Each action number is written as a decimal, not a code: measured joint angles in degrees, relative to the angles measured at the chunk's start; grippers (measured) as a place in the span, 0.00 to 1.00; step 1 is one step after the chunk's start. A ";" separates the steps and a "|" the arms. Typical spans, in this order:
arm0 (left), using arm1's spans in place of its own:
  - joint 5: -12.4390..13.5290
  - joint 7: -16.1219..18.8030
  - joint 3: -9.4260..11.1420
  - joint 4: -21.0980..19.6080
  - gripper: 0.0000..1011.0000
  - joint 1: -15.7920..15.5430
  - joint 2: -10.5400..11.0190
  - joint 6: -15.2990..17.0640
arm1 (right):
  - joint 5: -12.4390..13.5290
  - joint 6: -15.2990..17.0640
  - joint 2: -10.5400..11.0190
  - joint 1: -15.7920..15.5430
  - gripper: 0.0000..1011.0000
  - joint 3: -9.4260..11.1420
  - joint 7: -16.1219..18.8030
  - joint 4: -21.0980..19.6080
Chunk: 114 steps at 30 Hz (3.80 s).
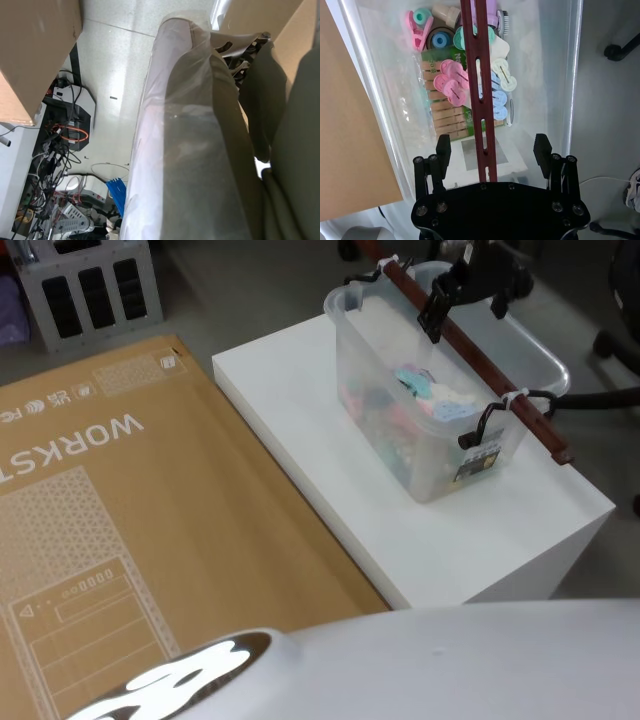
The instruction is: Use one hand to grasp the basket and place it at the designated location.
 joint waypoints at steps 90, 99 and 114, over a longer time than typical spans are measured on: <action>0.00 0.00 0.00 0.00 0.00 0.00 0.00 0.00 | 2.86 -6.10 -5.85 -1.39 0.98 -1.38 -5.37 11.99; 0.00 0.00 0.00 0.00 0.00 0.00 0.00 0.00 | 2.89 -6.92 -6.67 -0.77 0.77 -1.88 -5.49 13.44; 0.00 0.00 0.00 0.00 0.00 0.00 0.01 0.00 | 2.97 -7.70 -7.26 0.21 0.29 -2.77 -5.47 14.87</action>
